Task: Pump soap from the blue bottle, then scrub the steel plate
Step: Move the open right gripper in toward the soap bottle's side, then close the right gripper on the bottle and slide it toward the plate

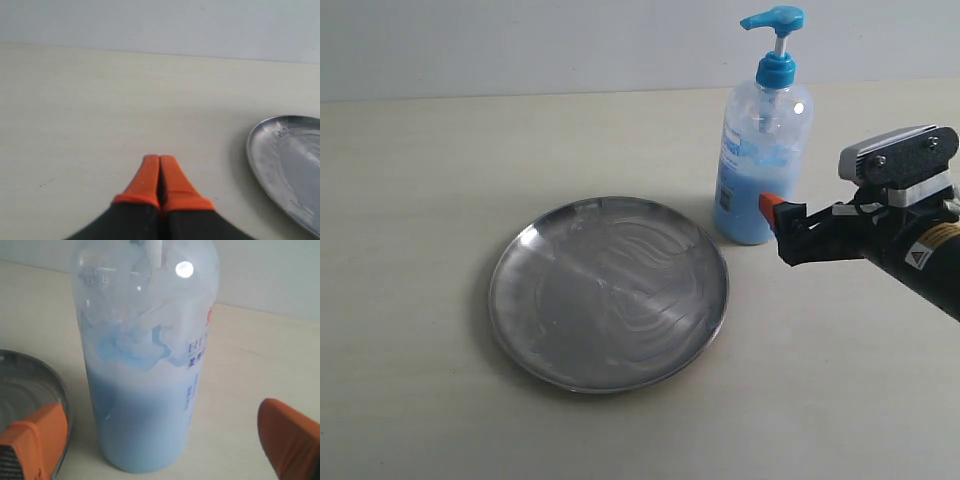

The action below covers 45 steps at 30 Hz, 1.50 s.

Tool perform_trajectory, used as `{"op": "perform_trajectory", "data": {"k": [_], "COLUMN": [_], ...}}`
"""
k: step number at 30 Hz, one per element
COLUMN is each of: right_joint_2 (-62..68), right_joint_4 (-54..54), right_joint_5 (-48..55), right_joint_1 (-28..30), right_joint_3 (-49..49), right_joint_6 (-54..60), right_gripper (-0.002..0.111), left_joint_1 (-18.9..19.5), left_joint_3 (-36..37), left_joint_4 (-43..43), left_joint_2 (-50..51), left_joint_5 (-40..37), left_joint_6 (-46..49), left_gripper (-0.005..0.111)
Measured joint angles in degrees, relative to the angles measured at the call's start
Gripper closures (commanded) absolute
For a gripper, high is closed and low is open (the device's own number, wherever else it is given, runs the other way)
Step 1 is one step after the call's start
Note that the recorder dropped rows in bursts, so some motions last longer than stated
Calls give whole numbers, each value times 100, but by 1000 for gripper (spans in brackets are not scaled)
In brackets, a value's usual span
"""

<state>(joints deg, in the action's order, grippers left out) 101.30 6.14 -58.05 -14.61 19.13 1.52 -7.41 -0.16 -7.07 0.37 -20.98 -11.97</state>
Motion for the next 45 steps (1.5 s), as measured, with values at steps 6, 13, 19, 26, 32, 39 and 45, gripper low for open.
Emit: {"op": "perform_trajectory", "data": {"k": [6,13,19,26,32,39,45], "right_joint_2": [243,489,670,923,979,1181,1359], "right_joint_4": [0,24,49,430,488,537,726], "right_joint_5": [10,-4,-86,-86,-86,-86,-86], "right_joint_1": [0,0,0,0,0,0,0], "right_joint_3": [319,553,738,1117,1350,1562,1778], "right_joint_6": [-400,-727,-869,-881,-881,-963,-1157], "right_gripper": [4,4,4,4,4,4,4], "left_joint_1": [0,0,0,0,0,0,0], "left_joint_3": [0,0,0,0,0,0,0], "left_joint_4": [0,0,0,0,0,0,0], "left_joint_2": [0,0,0,0,0,0,0], "left_joint_5": [0,0,0,0,0,0,0], "left_joint_6": [0,0,0,0,0,0,0], "left_gripper": [107,107,107,107,107,107,107]}}
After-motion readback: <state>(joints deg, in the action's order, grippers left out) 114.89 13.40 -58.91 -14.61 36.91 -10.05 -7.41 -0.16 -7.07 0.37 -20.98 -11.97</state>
